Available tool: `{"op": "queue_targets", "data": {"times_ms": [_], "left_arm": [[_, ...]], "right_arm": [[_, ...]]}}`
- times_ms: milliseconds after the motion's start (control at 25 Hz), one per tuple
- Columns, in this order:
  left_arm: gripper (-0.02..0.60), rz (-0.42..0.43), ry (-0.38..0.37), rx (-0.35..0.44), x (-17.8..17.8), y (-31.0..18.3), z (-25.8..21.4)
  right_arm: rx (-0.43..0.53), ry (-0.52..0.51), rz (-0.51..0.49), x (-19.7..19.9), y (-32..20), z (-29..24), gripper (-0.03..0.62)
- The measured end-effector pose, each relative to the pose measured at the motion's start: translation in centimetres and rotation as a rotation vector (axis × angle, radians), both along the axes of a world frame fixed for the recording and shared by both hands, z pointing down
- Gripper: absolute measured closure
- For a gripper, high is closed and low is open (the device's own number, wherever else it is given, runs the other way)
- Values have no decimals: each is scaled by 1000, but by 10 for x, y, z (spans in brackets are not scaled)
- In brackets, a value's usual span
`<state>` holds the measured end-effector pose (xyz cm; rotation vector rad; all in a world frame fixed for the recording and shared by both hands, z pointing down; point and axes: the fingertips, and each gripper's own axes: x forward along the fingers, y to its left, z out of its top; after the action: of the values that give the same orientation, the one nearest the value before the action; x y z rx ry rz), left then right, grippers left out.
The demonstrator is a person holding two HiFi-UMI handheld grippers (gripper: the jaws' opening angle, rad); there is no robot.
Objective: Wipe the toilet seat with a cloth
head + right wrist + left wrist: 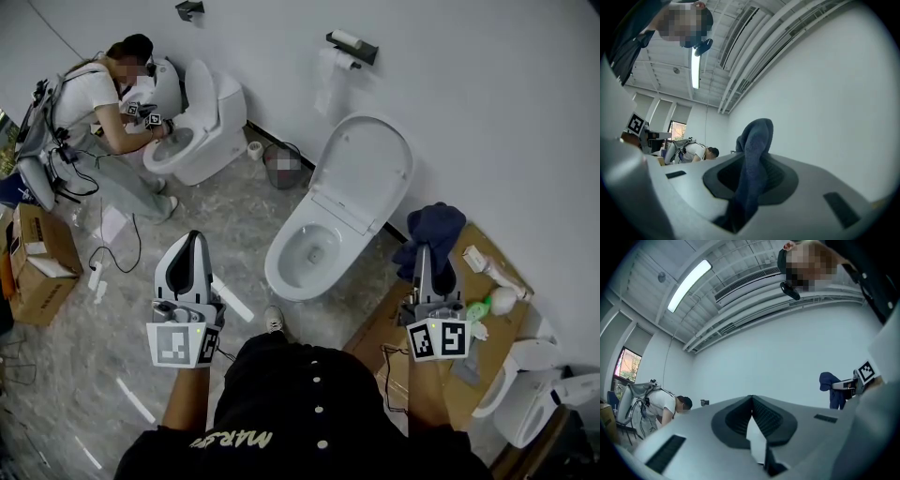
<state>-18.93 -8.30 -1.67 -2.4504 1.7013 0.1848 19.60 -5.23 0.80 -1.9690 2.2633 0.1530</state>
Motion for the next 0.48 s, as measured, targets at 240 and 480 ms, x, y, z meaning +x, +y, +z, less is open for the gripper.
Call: {"op": "queue_targets", "data": {"times_ms": [240, 480], "left_arm": [[571, 6, -7, -7, 5, 0, 4], [571, 25, -1, 6, 10, -2, -1]], "right_arm": [[-1, 0, -6, -1, -1, 2, 520], [-4, 1, -12, -3, -5, 2, 520]]}}
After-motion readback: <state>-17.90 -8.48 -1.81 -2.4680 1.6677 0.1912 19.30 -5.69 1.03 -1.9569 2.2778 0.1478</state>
